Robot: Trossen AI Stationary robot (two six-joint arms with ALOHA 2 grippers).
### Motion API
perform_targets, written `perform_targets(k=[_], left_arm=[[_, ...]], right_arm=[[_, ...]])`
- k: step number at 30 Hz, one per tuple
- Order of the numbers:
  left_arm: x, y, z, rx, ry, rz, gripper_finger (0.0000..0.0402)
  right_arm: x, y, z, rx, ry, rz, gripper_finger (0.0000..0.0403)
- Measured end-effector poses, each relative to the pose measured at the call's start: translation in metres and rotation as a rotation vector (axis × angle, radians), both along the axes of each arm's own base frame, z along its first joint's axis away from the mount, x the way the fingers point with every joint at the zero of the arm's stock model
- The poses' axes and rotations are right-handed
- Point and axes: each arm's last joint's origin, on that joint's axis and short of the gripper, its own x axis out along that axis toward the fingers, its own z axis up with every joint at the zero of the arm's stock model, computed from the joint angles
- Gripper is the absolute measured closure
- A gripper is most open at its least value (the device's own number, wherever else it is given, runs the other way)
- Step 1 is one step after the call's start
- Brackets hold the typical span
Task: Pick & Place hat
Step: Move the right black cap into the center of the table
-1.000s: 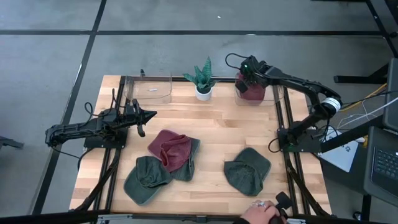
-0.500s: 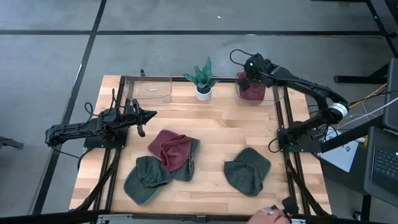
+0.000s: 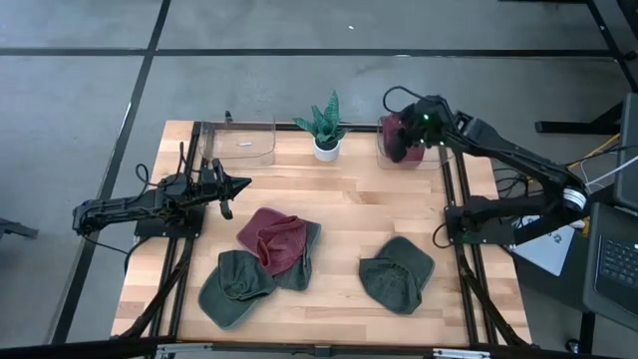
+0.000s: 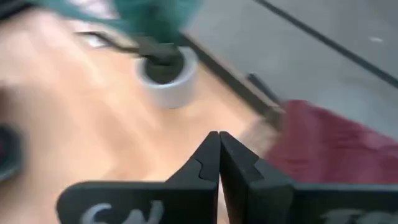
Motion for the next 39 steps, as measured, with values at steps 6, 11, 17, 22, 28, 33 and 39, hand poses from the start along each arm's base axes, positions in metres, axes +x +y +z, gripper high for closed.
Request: perform_targets(k=[6, 11, 17, 22, 28, 33, 39], left_arm=[[0.0, 0.0, 0.0, 0.0, 0.0, 0.0, 0.0398], [0.0, 0.0, 0.0, 0.0, 0.0, 0.0, 0.0398], [0.0, 0.0, 0.0, 0.0, 0.0, 0.0, 0.0397], [0.0, 0.0, 0.0, 0.0, 0.0, 0.0, 0.0397], [0.0, 0.0, 0.0, 0.0, 0.0, 0.0, 0.0398], [0.0, 0.0, 0.0, 0.0, 0.0, 0.0, 0.0398], [0.0, 0.0, 0.0, 0.0, 0.0, 0.0, 0.0398]], right_arm=[[0.009, 0.033, 0.008, 0.05, -0.076, 0.245, 0.0395], [0.018, 0.057, 0.008, 0.062, -0.079, 0.374, 0.0373], [0.026, 0.086, 0.008, 0.087, -0.081, 0.498, 0.0322], [0.028, 0.11, 0.005, 0.106, -0.051, 0.607, 0.0275], [0.033, 0.139, -0.012, 0.188, 0.016, 0.688, 0.0232], [0.043, 0.161, -0.027, 0.357, 0.073, 0.626, 0.0205], [0.055, 0.193, -0.048, 0.488, 0.171, 0.594, 0.0176]])
